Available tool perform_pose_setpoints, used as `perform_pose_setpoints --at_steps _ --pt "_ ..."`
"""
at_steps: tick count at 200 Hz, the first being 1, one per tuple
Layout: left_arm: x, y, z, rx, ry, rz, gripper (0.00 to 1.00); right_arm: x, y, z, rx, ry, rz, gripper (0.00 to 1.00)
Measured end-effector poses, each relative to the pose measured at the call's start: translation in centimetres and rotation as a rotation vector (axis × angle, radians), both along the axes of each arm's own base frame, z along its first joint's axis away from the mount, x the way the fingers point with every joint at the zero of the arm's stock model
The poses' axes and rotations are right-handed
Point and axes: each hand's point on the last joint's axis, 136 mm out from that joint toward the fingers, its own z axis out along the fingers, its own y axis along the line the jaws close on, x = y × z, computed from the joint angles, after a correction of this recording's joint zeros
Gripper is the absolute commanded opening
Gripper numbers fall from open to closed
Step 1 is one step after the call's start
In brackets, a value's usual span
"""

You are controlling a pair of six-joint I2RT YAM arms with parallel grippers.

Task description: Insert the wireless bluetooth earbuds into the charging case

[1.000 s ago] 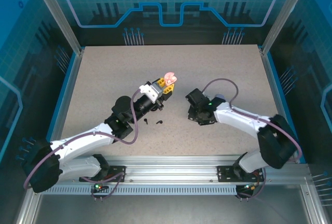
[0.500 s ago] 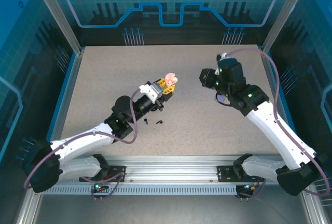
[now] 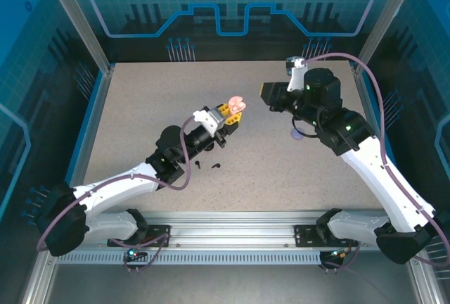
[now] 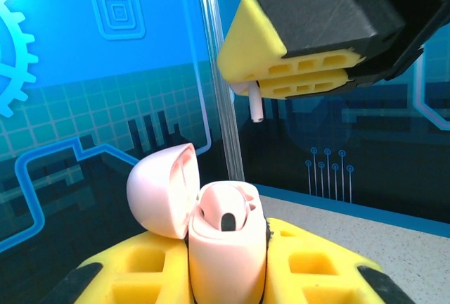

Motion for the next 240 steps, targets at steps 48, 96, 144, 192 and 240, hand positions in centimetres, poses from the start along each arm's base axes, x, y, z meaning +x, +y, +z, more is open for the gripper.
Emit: perform_pose_setpoints --at_steps 48,96,144,192,240 --pt "0.4 -0.4 -0.9 0.003 0.031 -0.004 0.0 -2.1 2.8 0.4 -0.022 -0.076 0.111 0.19" --pt "0.6 -0.6 -0.1 -0.02 0.035 -0.008 0.0 -2.5 3.5 -0.3 -0.035 -0.093 0.138 0.19" --pt "0.6 -0.6 -0.1 -0.022 0.037 -0.009 0.0 -2.3 3.7 -0.6 -0.038 -0.095 0.138 0.19" --pt "0.5 -0.6 -0.1 -0.022 0.037 -0.01 0.0 -1.8 4.0 -1.2 -0.046 -0.085 0.135 0.18" --pt "0.5 -0.6 -0.1 -0.021 0.036 -0.016 0.0 -1.5 4.3 -1.5 -0.05 -0.079 0.135 0.17"
